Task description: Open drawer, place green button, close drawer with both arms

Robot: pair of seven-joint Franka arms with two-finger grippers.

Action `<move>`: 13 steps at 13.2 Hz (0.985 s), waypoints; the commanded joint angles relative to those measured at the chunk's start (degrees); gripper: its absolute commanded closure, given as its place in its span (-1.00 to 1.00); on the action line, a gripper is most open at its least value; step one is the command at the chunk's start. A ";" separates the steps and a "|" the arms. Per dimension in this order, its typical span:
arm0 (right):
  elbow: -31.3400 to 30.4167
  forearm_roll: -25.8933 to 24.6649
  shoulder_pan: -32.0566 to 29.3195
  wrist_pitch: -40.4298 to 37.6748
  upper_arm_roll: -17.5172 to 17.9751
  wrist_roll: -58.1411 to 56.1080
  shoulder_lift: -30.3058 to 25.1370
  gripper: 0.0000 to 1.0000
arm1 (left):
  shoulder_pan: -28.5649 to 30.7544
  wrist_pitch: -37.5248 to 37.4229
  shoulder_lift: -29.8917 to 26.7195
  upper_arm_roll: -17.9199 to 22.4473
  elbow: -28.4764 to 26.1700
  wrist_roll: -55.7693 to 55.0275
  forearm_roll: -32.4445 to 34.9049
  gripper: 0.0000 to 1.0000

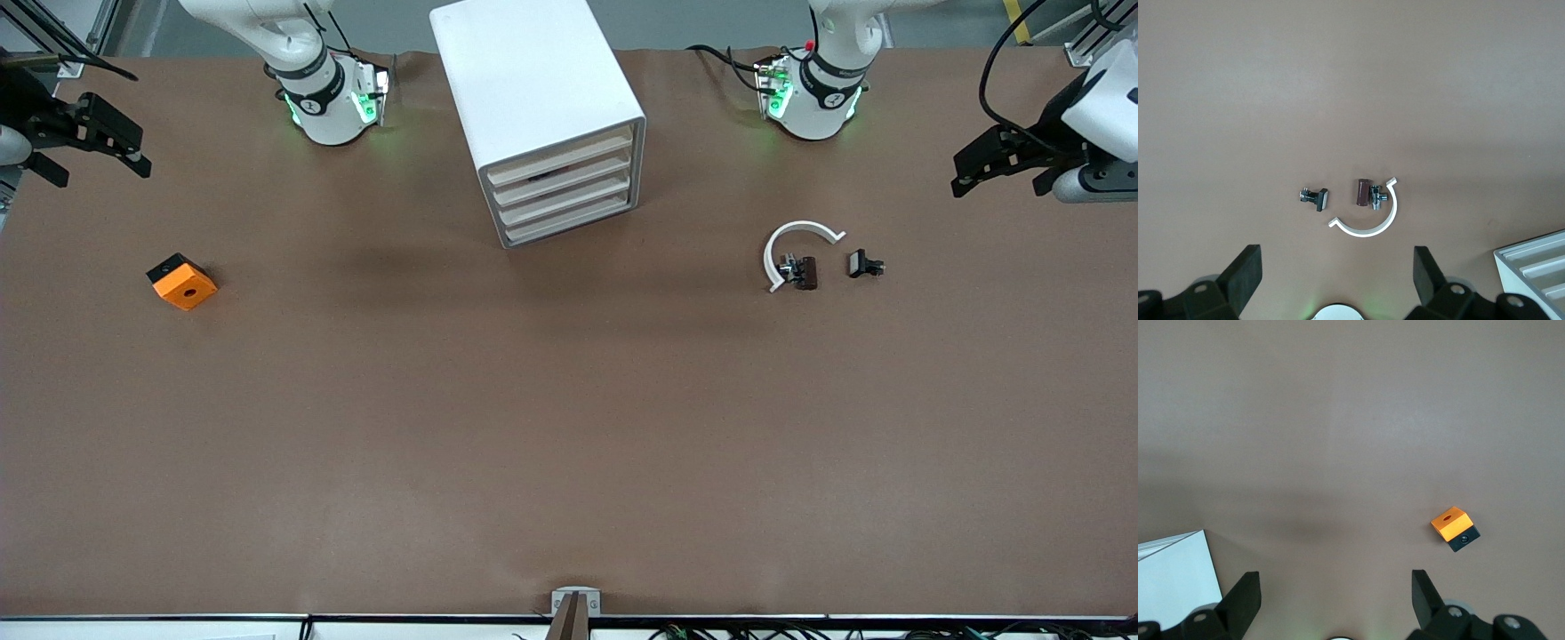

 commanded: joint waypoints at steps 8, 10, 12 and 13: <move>1.60 -1.33 0.58 -0.70 -0.21 0.15 0.80 -1.00 | 0.79 -2.09 1.18 -0.29 3.04 0.89 1.83 -1.00; 1.60 -1.24 0.58 -0.70 -0.21 0.15 0.80 -1.00 | 0.97 -2.09 1.18 -0.29 3.04 0.89 1.65 -1.00; 1.60 -1.24 0.58 -0.70 -0.21 0.15 0.80 -1.00 | 0.88 -2.09 1.53 -0.29 3.04 0.80 1.57 -1.00; 1.60 -1.24 0.58 -0.70 -0.21 0.15 0.80 -1.00 | 0.88 -2.09 1.62 -0.29 3.04 0.89 1.65 -1.00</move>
